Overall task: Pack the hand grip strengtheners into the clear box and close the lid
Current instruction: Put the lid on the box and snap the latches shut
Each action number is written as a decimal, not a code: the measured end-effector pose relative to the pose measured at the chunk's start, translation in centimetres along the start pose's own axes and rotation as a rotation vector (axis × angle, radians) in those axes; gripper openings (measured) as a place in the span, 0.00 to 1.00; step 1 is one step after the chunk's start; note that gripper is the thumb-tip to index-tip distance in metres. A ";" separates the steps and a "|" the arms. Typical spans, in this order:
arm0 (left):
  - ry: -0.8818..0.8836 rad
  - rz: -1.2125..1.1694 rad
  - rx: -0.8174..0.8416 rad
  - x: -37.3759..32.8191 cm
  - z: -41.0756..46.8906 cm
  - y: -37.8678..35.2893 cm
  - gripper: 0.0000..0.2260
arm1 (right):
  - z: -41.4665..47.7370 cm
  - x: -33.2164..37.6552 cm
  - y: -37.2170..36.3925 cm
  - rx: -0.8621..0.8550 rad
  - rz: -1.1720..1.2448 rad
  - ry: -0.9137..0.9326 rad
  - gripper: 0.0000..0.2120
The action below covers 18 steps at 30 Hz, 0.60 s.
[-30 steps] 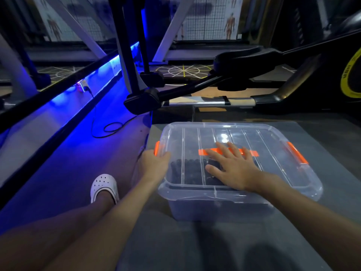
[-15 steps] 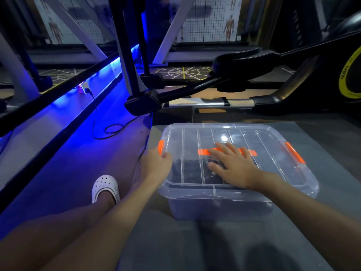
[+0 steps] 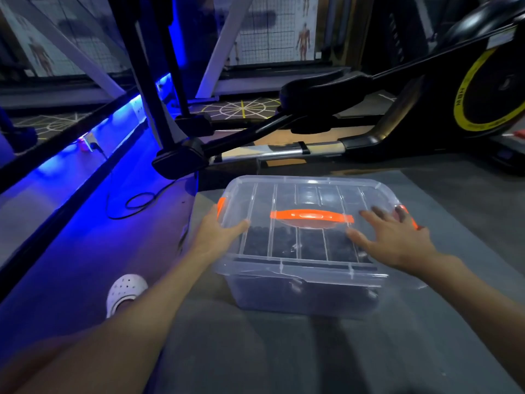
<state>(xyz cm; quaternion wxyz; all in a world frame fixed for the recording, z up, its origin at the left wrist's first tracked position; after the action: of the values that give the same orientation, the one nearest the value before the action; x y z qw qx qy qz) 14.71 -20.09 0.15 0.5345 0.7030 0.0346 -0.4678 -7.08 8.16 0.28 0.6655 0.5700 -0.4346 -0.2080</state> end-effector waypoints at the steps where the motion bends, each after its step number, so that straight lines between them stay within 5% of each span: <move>1: -0.007 0.016 0.011 -0.3 0.6 -0.3 0.34 | 0.2 -0.3 0.1 -0.004 -0.006 -0.010 0.41; 5: -0.019 0.026 0.052 -1.6 1.7 -2.1 0.42 | 1.5 -1.8 0.7 0.011 -0.020 -0.025 0.39; 11: -0.047 0.078 0.015 -2.1 1.3 -2.6 0.37 | 1.9 -2.4 1.0 0.021 -0.016 -0.014 0.38; 18: -0.270 0.632 -0.051 -5.5 2.6 -2.7 0.27 | 2.8 -2.4 1.4 0.048 -0.018 0.004 0.37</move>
<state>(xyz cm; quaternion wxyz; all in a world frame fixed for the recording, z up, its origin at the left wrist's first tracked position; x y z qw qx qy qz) 8.52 -18.50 2.07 0.6704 0.5971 -0.2443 -0.3666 -10.93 8.76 0.75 0.6506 0.5902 -0.4330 -0.2022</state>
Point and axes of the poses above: each hand's wrist, its own z-axis towards the middle knuckle, its own y-axis out of the back of the hand, x = y × z, the point moved 6 cm from there along z, towards the middle knuckle, and after that the axes turned 14 degrees about z, right-handed, at the moved point
